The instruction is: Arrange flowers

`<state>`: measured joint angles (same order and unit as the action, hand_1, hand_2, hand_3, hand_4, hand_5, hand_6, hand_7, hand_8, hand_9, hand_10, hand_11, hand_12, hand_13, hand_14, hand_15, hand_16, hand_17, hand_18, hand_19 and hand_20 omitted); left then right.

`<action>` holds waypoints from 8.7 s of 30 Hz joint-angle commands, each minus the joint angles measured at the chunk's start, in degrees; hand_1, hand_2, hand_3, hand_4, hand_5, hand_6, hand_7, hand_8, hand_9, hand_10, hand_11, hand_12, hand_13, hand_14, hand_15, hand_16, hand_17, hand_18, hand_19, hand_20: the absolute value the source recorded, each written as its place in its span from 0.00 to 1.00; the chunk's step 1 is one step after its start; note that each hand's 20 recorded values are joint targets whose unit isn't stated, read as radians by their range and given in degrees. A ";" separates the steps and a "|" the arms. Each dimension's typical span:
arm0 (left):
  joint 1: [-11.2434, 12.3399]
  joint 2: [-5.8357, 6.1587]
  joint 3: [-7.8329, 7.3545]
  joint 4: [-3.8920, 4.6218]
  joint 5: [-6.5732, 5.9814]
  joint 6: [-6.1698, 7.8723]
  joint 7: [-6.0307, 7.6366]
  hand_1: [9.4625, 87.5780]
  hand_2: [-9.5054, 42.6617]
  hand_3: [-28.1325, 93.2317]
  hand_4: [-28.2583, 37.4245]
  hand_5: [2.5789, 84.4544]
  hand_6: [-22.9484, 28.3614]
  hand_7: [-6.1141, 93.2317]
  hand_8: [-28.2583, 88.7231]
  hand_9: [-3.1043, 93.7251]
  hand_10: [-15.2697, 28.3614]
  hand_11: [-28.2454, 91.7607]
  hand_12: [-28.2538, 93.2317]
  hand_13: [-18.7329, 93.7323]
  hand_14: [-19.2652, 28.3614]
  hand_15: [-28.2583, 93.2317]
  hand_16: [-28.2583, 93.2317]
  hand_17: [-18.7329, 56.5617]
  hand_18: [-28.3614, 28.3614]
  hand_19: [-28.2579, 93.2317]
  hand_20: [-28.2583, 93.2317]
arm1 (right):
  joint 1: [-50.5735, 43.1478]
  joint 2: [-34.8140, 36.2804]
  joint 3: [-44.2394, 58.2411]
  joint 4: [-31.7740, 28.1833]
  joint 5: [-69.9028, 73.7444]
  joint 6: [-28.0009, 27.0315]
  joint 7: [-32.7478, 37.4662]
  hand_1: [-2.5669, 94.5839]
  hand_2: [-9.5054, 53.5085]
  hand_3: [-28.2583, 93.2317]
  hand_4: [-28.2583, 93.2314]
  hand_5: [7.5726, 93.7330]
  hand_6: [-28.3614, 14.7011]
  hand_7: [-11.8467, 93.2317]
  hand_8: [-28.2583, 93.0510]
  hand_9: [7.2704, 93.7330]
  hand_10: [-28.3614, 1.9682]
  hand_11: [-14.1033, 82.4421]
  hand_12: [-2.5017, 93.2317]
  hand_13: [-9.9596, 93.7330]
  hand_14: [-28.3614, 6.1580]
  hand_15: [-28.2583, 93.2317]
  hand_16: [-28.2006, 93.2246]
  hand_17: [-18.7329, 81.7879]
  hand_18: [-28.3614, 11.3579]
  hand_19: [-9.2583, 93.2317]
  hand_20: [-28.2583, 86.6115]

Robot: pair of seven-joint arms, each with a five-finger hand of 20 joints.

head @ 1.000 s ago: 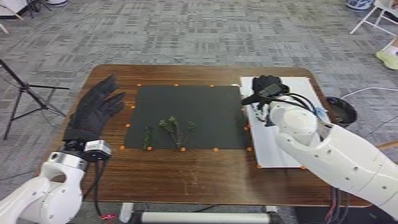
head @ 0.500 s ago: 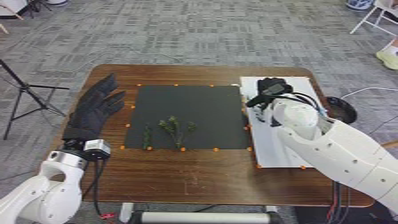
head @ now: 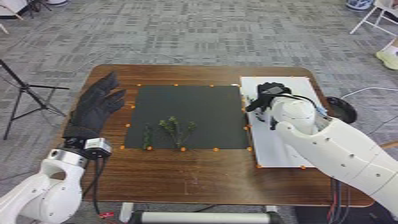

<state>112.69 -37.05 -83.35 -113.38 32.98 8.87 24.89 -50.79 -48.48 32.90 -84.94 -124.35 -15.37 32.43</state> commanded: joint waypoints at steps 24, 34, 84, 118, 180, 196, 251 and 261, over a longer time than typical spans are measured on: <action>1.57 -0.50 -0.73 -0.45 0.32 -1.04 -0.25 0.24 0.09 0.77 0.04 0.25 0.48 0.23 0.17 0.21 0.57 0.35 0.39 0.31 0.67 0.43 0.28 0.10 0.83 0.53 0.33 | -13.27 0.30 2.64 -8.17 2.96 -2.21 0.09 0.53 0.00 0.85 0.00 0.80 0.70 0.53 0.38 0.88 0.67 0.72 0.49 0.85 0.62 0.87 0.56 0.67 0.23 1.00 0.80; 2.49 -0.32 -1.18 -0.67 0.28 -0.92 -0.01 0.24 0.09 0.77 0.04 0.25 0.48 0.23 0.17 0.21 0.57 0.35 0.39 0.31 0.67 0.43 0.28 0.10 0.83 0.53 0.33 | -17.86 3.02 7.83 -14.20 14.04 5.54 -3.55 0.44 0.00 0.92 0.13 0.74 0.66 0.62 0.48 0.88 0.67 0.78 0.52 0.88 0.63 0.89 0.56 0.70 0.22 1.00 0.84; 0.85 -0.92 -0.25 -0.23 0.53 -1.50 -0.31 0.24 0.09 0.78 0.04 0.25 0.48 0.23 0.17 0.21 0.57 0.35 0.39 0.31 0.67 0.43 0.28 0.10 0.83 0.53 0.33 | -18.14 -5.38 5.57 -14.41 7.70 9.25 0.46 0.45 0.00 0.91 0.13 0.74 0.66 0.63 0.46 0.88 0.68 0.79 0.51 0.88 0.64 0.90 0.56 0.71 0.23 1.00 0.84; 0.67 -1.32 -0.37 -0.06 0.70 -1.53 -0.70 0.24 0.09 0.77 0.05 0.25 0.48 0.23 0.17 0.21 0.57 0.35 0.39 0.31 0.67 0.43 0.28 0.10 0.83 0.53 0.33 | -19.77 -5.41 5.74 -16.97 7.35 8.14 -1.14 0.45 0.00 0.91 0.11 0.75 0.69 0.62 0.43 0.89 0.69 0.77 0.51 0.88 0.65 0.89 0.56 0.71 0.24 1.00 0.84; 3.23 -0.46 -1.42 -1.03 0.17 -0.42 0.25 0.24 0.10 0.78 0.04 0.25 0.48 0.23 0.17 0.21 0.57 0.35 0.39 0.31 0.67 0.43 0.28 0.10 0.83 0.53 0.33 | -20.24 14.11 15.29 -14.22 -10.76 13.59 -15.87 0.40 0.00 0.94 0.00 0.49 0.73 0.41 0.09 0.59 0.80 0.32 0.20 0.52 0.60 0.84 0.45 0.37 0.27 0.78 0.69; 2.91 -0.54 -1.23 -0.91 0.15 -0.55 0.06 0.24 0.10 0.77 0.04 0.25 0.48 0.23 0.17 0.21 0.57 0.35 0.39 0.31 0.67 0.43 0.28 0.10 0.83 0.53 0.33 | -17.68 12.27 11.80 -8.44 -13.70 18.70 -15.77 0.38 0.00 0.93 0.00 0.47 0.71 0.44 0.09 0.56 0.75 0.36 0.23 0.51 0.59 0.85 0.46 0.37 0.27 0.80 0.71; 1.48 -1.34 -0.52 -0.57 0.29 -0.85 -0.25 0.23 0.10 0.77 0.04 0.25 0.48 0.23 0.17 0.21 0.57 0.35 0.39 0.31 0.67 0.43 0.28 0.10 0.83 0.53 0.33 | -9.21 8.37 3.64 -1.72 -15.23 16.04 -12.37 0.38 0.00 0.90 0.00 0.56 0.74 0.41 0.10 0.64 0.70 0.34 0.21 0.57 0.63 0.80 0.46 0.38 0.28 0.80 0.70; 0.61 -0.97 -0.12 -0.35 0.15 -0.89 -0.23 0.23 0.10 0.77 0.04 0.25 0.48 0.23 0.17 0.21 0.57 0.35 0.39 0.31 0.67 0.43 0.28 0.10 0.83 0.53 0.33 | -8.45 7.22 1.52 0.50 -15.23 26.50 -12.84 0.52 0.02 0.86 0.00 0.68 0.78 0.58 0.27 0.88 0.81 0.28 0.47 0.69 0.67 0.81 0.53 0.44 0.26 0.85 0.71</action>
<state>113.87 -37.89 -83.66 -113.81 33.28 8.16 24.70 -59.35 -40.45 34.70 -84.94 -139.02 6.22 20.73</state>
